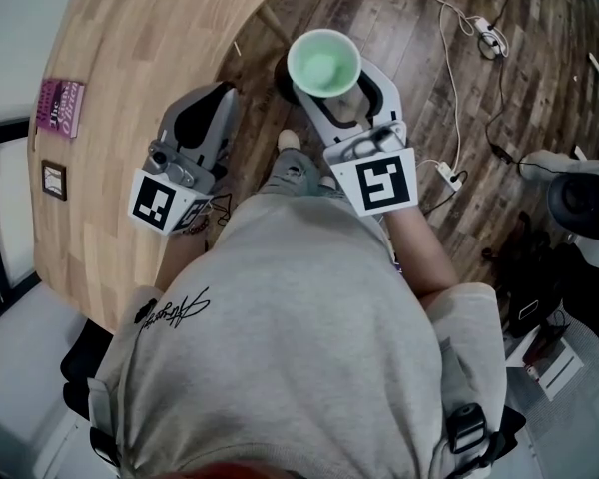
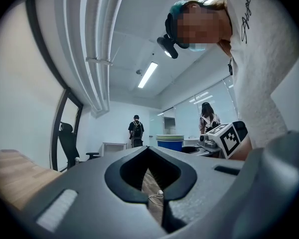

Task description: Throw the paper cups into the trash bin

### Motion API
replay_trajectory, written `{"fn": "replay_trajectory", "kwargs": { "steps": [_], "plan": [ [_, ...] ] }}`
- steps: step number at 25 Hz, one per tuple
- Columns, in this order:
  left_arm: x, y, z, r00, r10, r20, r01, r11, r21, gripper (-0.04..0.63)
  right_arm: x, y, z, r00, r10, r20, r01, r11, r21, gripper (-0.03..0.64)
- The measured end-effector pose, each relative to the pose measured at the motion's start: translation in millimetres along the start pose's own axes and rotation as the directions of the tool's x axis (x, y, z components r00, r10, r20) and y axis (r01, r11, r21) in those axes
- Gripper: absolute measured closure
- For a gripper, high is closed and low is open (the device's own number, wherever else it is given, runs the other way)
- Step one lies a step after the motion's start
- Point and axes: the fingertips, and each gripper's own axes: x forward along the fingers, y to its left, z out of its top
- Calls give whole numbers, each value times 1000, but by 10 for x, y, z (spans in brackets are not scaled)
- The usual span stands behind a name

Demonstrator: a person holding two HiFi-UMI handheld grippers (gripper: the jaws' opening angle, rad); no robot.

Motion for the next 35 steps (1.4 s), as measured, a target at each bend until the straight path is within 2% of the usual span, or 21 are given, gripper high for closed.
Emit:
{"fn": "replay_trajectory", "kwargs": {
  "steps": [11,19,22,27,31,35],
  "plan": [
    [186,583,-55,1000,-28,-2,28,999,-21,592,632,-81,21,1000,-12,-9,13,1000,16,348],
    [320,840,-133,999,-40,-7,40,999,-31,592,894,-209,-10,1000,-24,-14,24,1000,14,350],
    [364,881,-180,1000,-6,-15,6,999,-37,592,959,-249,-50,1000,11,-14,-10,999,32,348],
    [448,949,-250,996,85,-29,-85,996,-16,592,1083,-348,-122,993,115,-23,-115,993,23,350],
    [460,955,-344,984,175,-39,-176,984,-23,592,1137,-412,-248,977,209,-50,-209,978,5,348],
    [515,829,-455,974,222,-40,-223,975,-23,592,1123,-465,-387,960,274,-64,-275,961,-3,348]
  ]
}}
